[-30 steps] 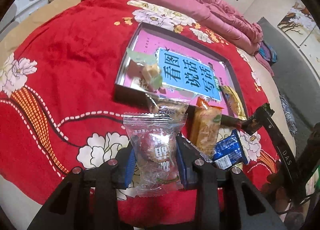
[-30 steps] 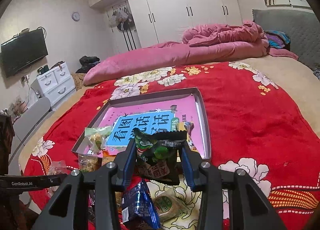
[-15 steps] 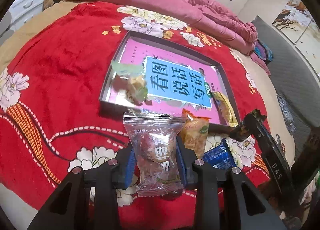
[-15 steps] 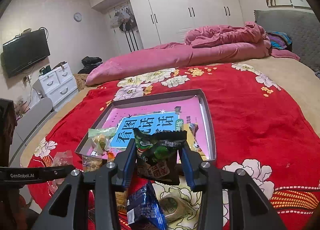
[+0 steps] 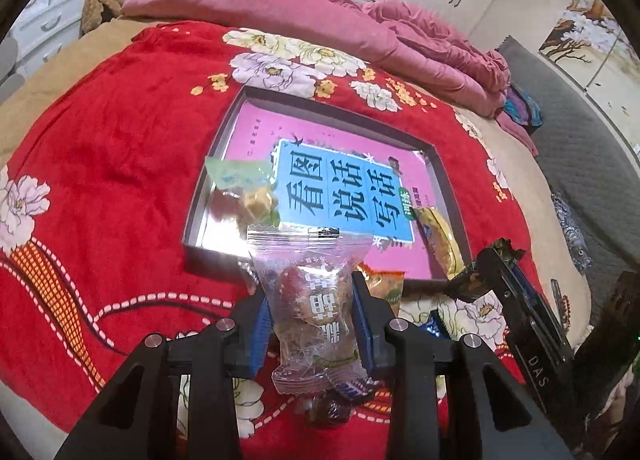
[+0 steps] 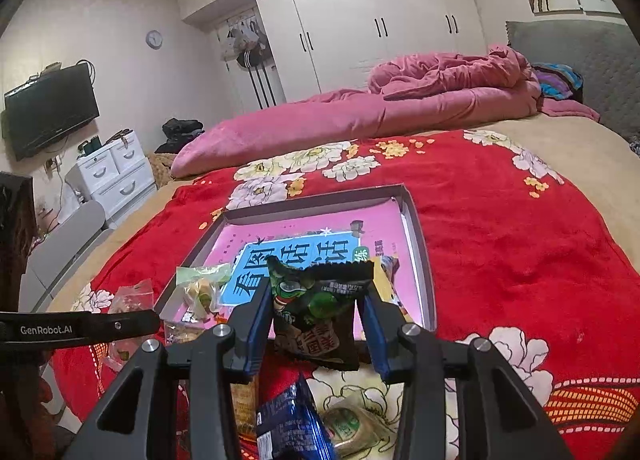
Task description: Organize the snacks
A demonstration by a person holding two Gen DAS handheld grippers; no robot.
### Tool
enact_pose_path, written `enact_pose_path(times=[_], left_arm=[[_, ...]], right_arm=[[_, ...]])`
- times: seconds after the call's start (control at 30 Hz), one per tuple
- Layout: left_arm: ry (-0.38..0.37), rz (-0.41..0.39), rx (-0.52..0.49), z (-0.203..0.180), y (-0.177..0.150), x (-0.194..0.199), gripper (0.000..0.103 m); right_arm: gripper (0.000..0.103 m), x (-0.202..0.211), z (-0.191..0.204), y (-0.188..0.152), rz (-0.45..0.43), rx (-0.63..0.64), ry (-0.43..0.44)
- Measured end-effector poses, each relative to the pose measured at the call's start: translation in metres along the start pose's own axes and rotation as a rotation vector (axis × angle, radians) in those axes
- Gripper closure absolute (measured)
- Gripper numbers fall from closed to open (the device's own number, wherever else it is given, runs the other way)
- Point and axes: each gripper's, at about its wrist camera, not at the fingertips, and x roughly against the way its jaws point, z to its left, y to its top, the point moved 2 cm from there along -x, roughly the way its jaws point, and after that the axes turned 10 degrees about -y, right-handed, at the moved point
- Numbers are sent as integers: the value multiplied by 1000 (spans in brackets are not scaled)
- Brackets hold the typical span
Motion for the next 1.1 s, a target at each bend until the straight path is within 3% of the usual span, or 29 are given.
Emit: enact_pose_path(times=[0.4, 1.1], left_arm=[[-15, -26, -10, -12, 23, -8, 66], [-2, -32, -2, -8, 34, -21, 66]], right_arm=[[61, -4, 11, 10, -26, 10, 16], [61, -15, 9, 23, -45, -3, 11]])
